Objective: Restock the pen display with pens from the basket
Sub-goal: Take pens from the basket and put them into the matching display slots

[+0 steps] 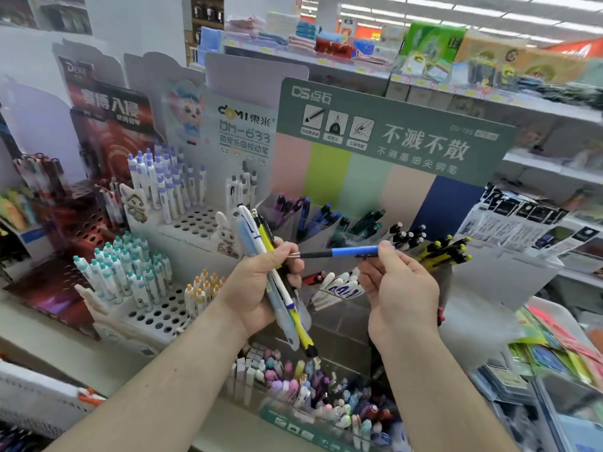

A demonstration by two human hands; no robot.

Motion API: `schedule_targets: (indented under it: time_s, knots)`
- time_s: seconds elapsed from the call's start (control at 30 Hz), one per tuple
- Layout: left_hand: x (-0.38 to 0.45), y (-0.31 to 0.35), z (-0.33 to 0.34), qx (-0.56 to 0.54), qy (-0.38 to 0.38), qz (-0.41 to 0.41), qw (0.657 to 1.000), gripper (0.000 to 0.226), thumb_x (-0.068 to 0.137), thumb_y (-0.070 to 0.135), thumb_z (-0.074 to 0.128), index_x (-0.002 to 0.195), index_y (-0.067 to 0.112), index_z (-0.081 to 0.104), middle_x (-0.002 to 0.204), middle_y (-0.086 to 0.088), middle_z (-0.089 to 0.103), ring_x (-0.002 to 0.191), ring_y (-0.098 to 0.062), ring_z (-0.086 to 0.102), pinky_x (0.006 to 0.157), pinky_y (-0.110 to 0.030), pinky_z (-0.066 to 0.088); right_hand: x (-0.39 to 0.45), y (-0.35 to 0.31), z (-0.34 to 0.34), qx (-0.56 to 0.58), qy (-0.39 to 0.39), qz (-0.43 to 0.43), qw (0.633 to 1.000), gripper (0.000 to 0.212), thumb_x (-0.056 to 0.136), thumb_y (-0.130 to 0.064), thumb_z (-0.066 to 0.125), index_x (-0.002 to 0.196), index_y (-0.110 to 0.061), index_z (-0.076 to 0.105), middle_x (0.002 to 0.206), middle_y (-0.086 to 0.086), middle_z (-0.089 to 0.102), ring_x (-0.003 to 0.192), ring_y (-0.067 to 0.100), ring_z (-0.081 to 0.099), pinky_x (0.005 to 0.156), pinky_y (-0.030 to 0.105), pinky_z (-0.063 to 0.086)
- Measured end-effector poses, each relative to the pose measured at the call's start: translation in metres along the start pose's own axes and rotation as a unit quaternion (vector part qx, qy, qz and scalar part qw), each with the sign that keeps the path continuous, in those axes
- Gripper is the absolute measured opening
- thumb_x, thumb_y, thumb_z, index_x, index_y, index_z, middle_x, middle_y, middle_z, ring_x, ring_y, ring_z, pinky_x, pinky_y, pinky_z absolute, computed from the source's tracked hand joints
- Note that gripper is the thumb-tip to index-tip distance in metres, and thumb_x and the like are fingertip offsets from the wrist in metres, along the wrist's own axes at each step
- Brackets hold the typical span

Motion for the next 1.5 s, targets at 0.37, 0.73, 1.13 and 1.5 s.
schedule_targets:
  time_s: [0.37,0.73,1.13,1.5]
  knots:
    - [0.010,0.011,0.010,-0.076,0.015,0.025,0.997,0.009,0.078,0.015,0.063,0.070,0.018,0.060,0.072,0.004,0.063,0.054,-0.007,0.059,0.046,-0.020,0.047,0.011,-0.049,0.014,-0.075,0.033,-0.310,0.947,0.014,0.090,-0.016,0.070,0.077,-0.022,0.070,0.066,-0.002,0.070,0.063,0.021,0.068,0.061,0.031,0.056]
    - [0.005,0.014,0.002,0.005,0.014,0.019,1.000,0.010,0.076,0.011,0.064,0.070,0.019,0.060,0.071,0.000,0.060,0.050,-0.009,0.052,0.046,-0.022,0.047,0.051,-0.036,0.069,-0.451,-0.039,-0.390,0.802,0.016,0.090,-0.027,0.067,0.098,-0.017,0.077,0.085,-0.002,0.072,0.084,0.019,0.064,0.075,0.026,0.047]
    - [-0.003,0.010,-0.008,0.104,-0.041,-0.009,0.994,0.019,0.079,0.001,0.066,0.087,0.014,0.054,0.070,-0.002,0.060,0.052,-0.013,0.050,0.051,-0.024,0.045,0.071,-0.040,0.109,-0.654,-0.103,-0.230,0.713,0.011,0.066,-0.016,0.062,0.057,-0.013,0.056,0.058,0.000,0.059,0.064,0.026,0.055,0.067,0.030,0.047]
    - [-0.005,0.005,-0.010,0.178,-0.106,-0.037,0.977,0.019,0.070,0.011,0.075,0.082,0.011,0.061,0.067,-0.007,0.051,0.050,-0.016,0.050,0.051,-0.028,0.047,0.015,-0.034,0.079,-0.421,-0.242,-0.277,0.829,0.008,0.083,-0.027,0.074,0.091,-0.025,0.076,0.072,-0.013,0.066,0.068,0.006,0.060,0.069,0.026,0.051]
Point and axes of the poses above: each hand's wrist, its own x-axis towards the middle knuckle, its own z-axis out of the palm, y = z × x, the point moved 1 cm from there along x, towards the middle knuckle
